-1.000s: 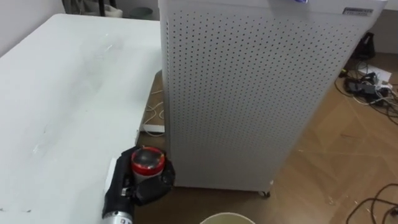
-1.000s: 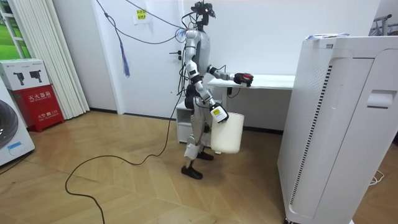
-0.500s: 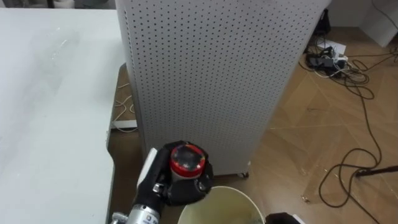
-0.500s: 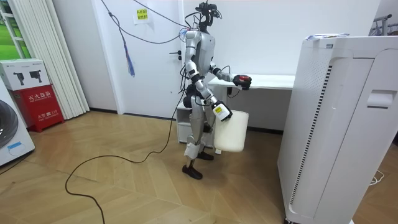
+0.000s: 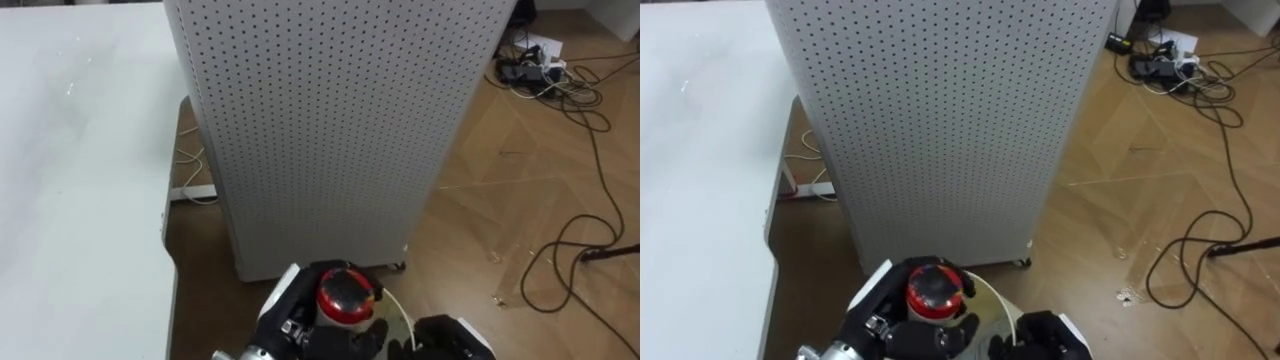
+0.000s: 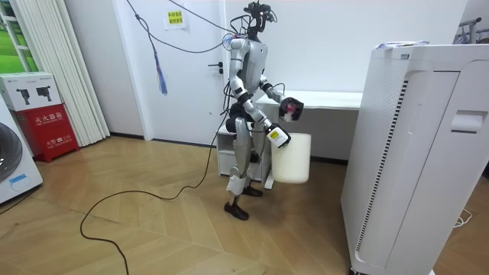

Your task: Pick garbage

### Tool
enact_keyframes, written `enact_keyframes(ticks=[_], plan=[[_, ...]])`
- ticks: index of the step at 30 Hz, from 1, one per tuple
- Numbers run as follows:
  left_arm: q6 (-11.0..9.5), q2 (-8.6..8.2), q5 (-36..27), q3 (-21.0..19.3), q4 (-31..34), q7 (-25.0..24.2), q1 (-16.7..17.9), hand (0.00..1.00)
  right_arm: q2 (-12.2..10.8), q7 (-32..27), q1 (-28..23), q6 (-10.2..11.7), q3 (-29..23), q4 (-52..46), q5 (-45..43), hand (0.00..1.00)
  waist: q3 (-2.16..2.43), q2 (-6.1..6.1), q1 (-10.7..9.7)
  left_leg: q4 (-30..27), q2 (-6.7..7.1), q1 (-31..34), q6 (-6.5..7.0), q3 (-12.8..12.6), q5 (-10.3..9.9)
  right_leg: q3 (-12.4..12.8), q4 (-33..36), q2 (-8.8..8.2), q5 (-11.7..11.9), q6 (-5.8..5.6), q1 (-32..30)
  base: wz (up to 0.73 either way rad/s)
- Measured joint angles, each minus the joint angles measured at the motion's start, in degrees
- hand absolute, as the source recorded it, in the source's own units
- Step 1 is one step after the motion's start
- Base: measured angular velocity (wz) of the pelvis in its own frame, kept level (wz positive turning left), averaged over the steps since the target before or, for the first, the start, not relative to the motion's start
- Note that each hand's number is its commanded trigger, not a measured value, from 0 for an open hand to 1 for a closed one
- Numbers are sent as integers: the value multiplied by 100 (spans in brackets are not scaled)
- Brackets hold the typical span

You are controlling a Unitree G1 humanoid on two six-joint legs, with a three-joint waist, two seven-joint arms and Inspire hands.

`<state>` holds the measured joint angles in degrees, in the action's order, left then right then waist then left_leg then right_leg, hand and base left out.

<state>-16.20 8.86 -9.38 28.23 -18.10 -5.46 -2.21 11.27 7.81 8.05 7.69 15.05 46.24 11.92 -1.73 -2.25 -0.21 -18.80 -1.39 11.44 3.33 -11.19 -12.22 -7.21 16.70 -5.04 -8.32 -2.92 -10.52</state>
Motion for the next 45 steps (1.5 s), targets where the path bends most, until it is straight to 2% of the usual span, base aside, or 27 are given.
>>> enact_keyframes(ticks=[4,8,16,20,23,24,25,28,34,36,41,45], plan=[[30,-15,-1,27,0,-112,0,0,-2,98,0,0,6,0,1,100,37,57,-29,16,-1,-19,-5,-5,5,-66,1,-10,0,0,6,0],[65,-24,-1,28,0,-161,8,0,-6,93,-26,-47,186,32,-93,100,37,58,-72,19,-2,-22,-8,-14,10,-71,2,-12,0,1,5,0],[88,-24,2,16,32,-209,11,0,35,80,-25,-49,172,29,-103,100,39,26,-113,136,6,-217,-18,-94,23,-73,-4,-17,0,1,102,-6],[88,5,287,-78,204,-174,33,0,41,88,-31,-49,161,-41,-101,100,43,0,-141,188,3,-322,-23,-124,25,-67,-17,-11,0,1,169,-5],[84,72,570,-163,596,-83,183,0,62,33,-58,-47,146,-42,-73,100,49,-4,-143,270,13,-463,-27,-123,27,-81,-119,-3,0,1,317,0],[81,91,706,-207,727,-2,213,0,76,31,-72,-39,144,-41,-74,100,50,-5,-144,294,14,-493,-31,-113,29,-94,-152,2,0,1,362,0],[80,97,853,-290,867,86,261,0,79,28,-112,-12,140,-40,-74,100,70,-10,-136,320,15,-509,-40,-112,35,-108,-213,10,4,8,396,4],[70,106,1167,-448,1050,382,310,0,77,-38,-244,7,56,-41,-83,100,76,-8,-132,350,16,-567,-48,-77,40,-160,-302,16,7,12,497,7],[-19,134,1516,-942,1453,1275,317,0,60,-193,-466,103,-137,-44,-16,100,88,8,-104,387,21,-667,-52,-60,41,-153,-334,20,7,12,589,-2],[-42,196,1885,-1090,1621,1624,317,0,56,-248,-555,102,-140,-44,103,100,93,11,-108,439,32,-787,-55,-69,44,-151,-420,21,7,12,723,0],[-117,311,2505,-1154,1997,2136,329,0,69,-273,-662,105,-149,-45,152,100,123,40,-114,524,41,-963,-57,-69,44,-156,-513,25,19,8,910,0],[-186,365,3068,-1135,2153,2622,332,0,75,-295,-872,106,-177,-248,152,100,176,160,-148,578,45,-1119,-57,-68,44,-157,-525,26,26,4,1037,0]])
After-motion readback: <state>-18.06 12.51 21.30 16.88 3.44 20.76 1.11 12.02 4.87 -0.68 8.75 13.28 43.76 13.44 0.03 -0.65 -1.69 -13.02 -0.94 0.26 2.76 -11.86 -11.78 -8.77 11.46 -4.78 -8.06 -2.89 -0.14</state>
